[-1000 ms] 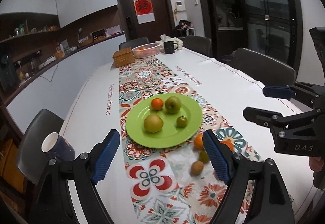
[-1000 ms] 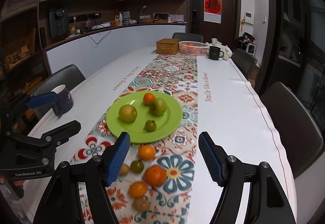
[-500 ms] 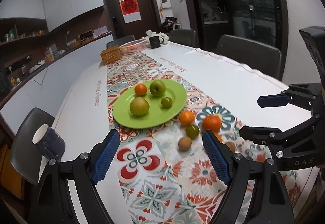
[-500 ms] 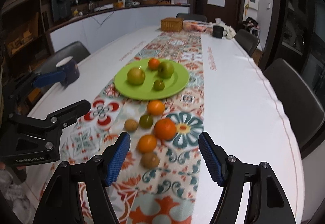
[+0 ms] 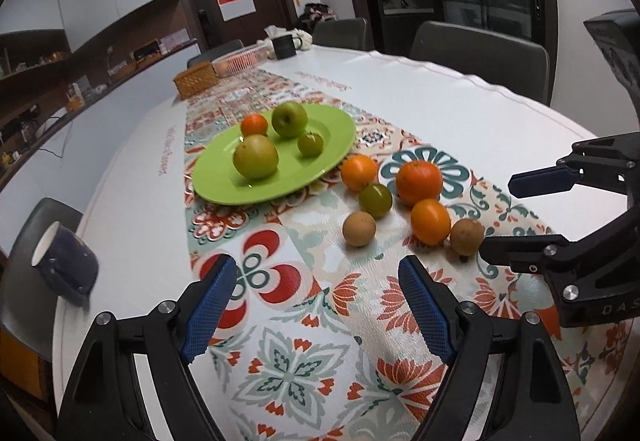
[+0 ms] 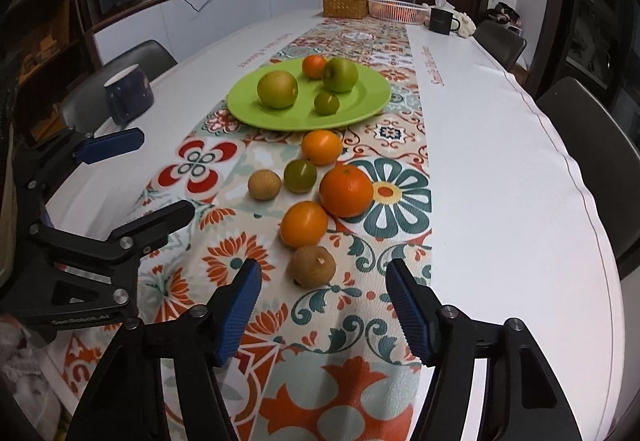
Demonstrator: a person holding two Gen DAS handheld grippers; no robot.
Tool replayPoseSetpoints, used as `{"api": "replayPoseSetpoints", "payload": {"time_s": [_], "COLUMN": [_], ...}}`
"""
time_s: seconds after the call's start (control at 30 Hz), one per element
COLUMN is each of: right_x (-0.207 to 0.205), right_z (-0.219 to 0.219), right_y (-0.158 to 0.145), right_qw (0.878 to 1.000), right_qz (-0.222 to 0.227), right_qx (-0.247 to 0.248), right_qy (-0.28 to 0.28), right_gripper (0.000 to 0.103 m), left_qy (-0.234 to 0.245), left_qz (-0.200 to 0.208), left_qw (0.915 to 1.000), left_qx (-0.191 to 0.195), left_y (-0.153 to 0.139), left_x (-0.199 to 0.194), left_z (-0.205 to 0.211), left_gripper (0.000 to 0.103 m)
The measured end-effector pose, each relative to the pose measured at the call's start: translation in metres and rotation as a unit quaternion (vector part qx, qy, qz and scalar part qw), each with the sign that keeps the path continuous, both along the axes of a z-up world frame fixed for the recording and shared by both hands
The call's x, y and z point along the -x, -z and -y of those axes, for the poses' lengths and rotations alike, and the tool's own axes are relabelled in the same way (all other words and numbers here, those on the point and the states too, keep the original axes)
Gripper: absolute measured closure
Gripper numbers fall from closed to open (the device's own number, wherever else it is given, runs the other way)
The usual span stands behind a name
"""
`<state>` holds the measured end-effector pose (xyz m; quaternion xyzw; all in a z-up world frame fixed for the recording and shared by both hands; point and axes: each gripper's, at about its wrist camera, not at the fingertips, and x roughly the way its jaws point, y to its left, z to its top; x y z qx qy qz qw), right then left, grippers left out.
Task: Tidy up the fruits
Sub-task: 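Grasp a brown kiwi with the left tool while the right tool grasps another brown kiwi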
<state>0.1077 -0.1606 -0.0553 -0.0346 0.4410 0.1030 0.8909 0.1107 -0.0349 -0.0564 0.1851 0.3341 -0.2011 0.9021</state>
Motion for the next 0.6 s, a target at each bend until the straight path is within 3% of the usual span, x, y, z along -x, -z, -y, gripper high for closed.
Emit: {"api": "replayPoseSetpoints", "payload": {"time_s": [0.33,0.6], "right_x": [-0.016,-0.021], "right_z": [0.002,0.005], "right_y": [0.017,0.025], "right_qw": [0.999,0.998], "right_qz": [-0.027,-0.040], "right_qx": [-0.019,-0.040], "right_qy": [-0.003,-0.006], "right_gripper": [0.056,0.070], "left_qy": [0.007,-0.002], "left_qz": [-0.045,-0.082], "left_qw": [0.9988,0.9961], "left_qx": [0.015,0.033], "left_y": [0.020,0.030], "left_x": [-0.033,-0.051], "left_z": [0.016,0.030], "left_gripper": [0.022,0.031]}}
